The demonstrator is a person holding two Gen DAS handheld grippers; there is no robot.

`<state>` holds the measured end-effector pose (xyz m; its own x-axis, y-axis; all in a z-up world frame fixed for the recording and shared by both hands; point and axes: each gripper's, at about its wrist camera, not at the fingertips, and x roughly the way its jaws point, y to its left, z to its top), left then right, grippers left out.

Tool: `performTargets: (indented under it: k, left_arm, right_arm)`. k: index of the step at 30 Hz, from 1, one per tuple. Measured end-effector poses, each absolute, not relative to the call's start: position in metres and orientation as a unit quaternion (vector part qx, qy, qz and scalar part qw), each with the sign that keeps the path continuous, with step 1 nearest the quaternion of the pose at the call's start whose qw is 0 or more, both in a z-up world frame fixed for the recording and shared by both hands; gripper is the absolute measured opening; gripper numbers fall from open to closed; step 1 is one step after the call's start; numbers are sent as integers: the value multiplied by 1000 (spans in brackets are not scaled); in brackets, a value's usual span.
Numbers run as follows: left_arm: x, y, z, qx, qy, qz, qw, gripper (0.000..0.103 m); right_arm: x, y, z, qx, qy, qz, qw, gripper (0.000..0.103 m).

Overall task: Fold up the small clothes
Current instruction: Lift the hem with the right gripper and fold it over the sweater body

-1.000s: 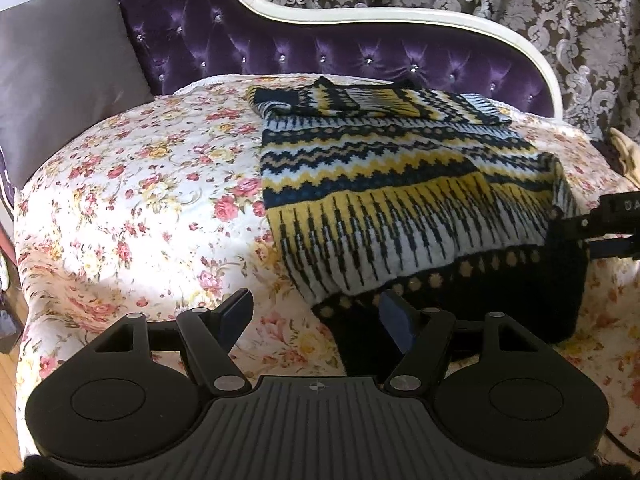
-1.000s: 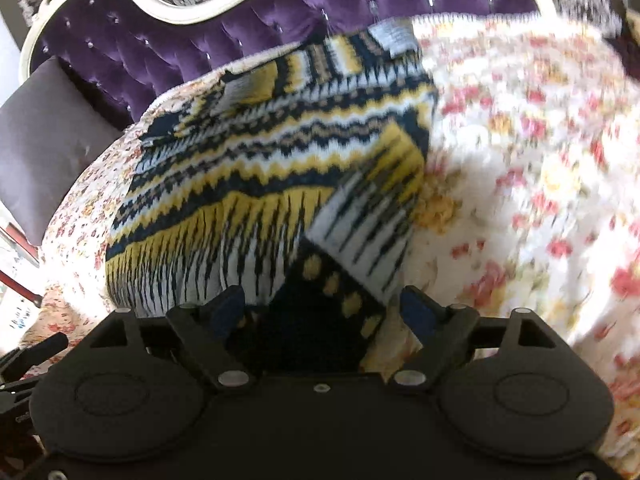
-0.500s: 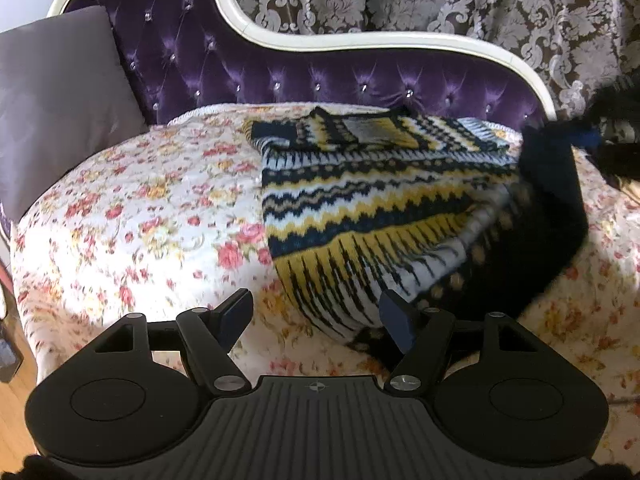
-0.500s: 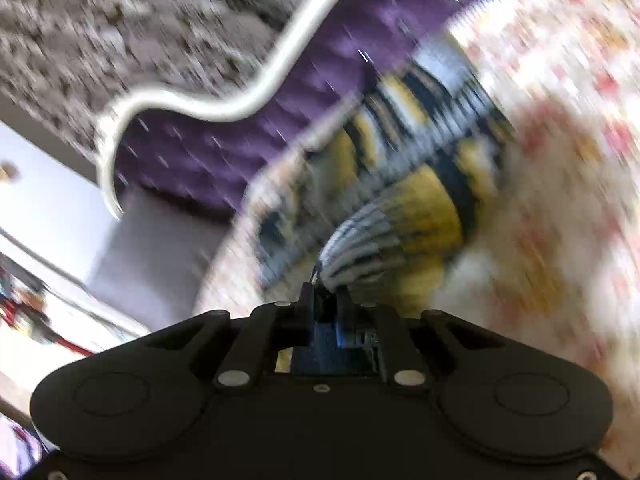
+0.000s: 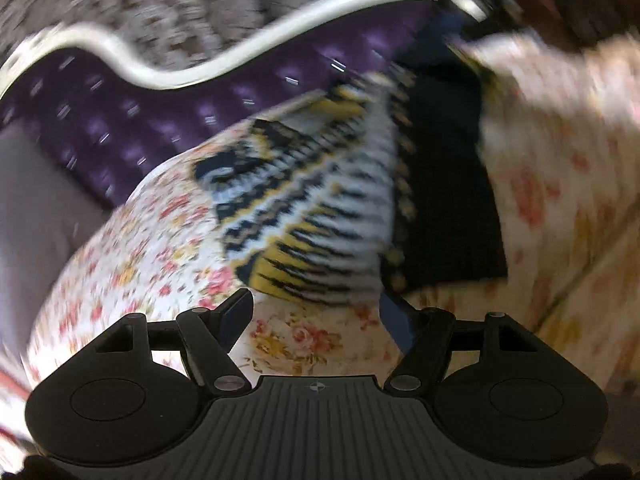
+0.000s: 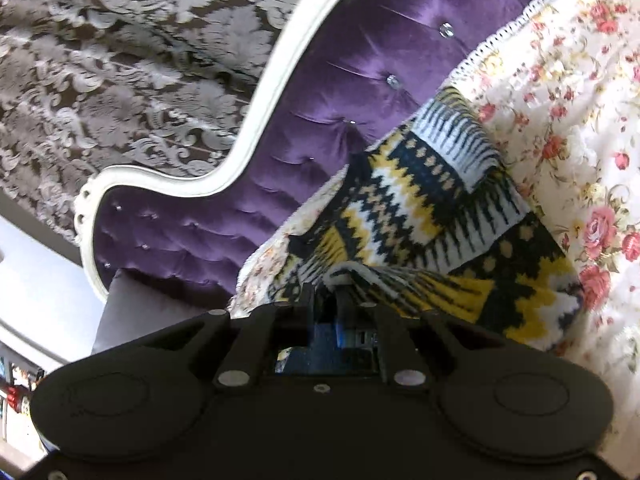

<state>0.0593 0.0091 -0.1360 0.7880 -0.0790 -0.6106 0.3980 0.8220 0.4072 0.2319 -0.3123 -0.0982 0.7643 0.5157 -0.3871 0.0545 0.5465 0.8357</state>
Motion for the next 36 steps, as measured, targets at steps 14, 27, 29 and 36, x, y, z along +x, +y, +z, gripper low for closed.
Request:
performTargets:
  k: [14, 27, 29, 36]
  left_arm:
    - [121, 6, -115, 223, 206, -112, 946, 67]
    - [224, 87, -83, -12, 281, -11, 959, 67]
    - [213, 86, -83, 26, 290, -19, 957, 67]
    - [167, 79, -91, 66, 305, -62, 948, 67]
  right_arm:
    - [230, -323, -109, 461, 311, 139, 820, 20]
    - [230, -343, -125, 466, 318, 110, 818, 24]
    - [229, -347, -127, 470, 321, 113, 815, 24]
    - [208, -339, -109, 396, 320, 130, 851, 55]
